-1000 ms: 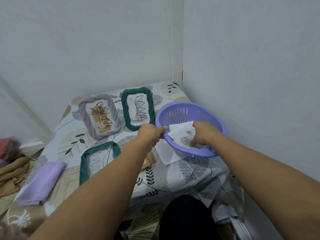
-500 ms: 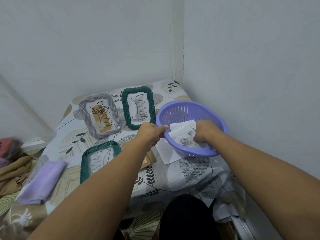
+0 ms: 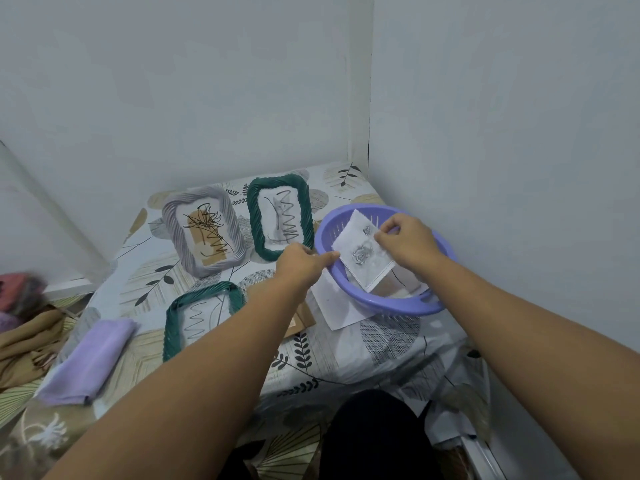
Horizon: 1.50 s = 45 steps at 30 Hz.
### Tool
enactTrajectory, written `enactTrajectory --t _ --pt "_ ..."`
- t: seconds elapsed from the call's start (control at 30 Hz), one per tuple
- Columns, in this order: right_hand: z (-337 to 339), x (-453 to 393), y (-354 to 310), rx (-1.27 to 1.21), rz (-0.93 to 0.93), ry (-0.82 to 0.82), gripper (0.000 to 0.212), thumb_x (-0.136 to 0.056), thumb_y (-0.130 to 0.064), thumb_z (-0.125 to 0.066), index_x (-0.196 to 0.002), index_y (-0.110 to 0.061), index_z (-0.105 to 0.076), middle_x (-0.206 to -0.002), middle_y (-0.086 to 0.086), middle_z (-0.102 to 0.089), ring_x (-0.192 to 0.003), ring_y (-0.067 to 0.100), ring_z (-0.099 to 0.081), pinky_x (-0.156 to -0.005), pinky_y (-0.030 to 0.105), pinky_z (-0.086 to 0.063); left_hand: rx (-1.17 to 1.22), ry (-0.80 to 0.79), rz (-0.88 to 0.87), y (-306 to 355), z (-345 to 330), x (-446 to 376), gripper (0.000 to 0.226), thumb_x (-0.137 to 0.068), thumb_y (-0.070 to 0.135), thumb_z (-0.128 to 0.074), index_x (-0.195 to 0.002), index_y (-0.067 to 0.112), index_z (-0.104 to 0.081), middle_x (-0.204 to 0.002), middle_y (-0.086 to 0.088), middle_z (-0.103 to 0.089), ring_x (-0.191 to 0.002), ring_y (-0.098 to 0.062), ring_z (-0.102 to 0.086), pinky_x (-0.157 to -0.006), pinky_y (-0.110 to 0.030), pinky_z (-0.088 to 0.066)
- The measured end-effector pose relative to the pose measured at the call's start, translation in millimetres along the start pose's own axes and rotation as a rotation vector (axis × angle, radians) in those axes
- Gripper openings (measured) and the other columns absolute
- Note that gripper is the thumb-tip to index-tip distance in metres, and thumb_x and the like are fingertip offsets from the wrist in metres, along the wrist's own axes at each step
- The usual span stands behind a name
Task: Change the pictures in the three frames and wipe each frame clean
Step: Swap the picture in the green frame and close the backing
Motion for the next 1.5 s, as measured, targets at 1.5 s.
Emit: enactTrajectory --t 1.5 --pt "-183 71 -68 0.239 0.121 -0.373 0.028 -0.093 -0.034 -0.069 -0.108 -0.029 -0.047 -0.103 -0.008 -0.058 -0.094 0.019 -0.058 -0.072 0.035 -0.044 -0.414 0.179 -0.027 -89 153 -3 0.02 -0.088 0.03 -0.078 -0.078 0.013 -0.073 -0.079 0.001 -0.072 -0.074 -0.016 -0.062 -0.071 -0.03 -0.05"
Point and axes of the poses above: each hand's wrist, its own x-axis away from the middle knuckle, its own z-axis out of the back of the hand, y = z × x, the point moved 7 cm from there along -x, towards the middle knuckle
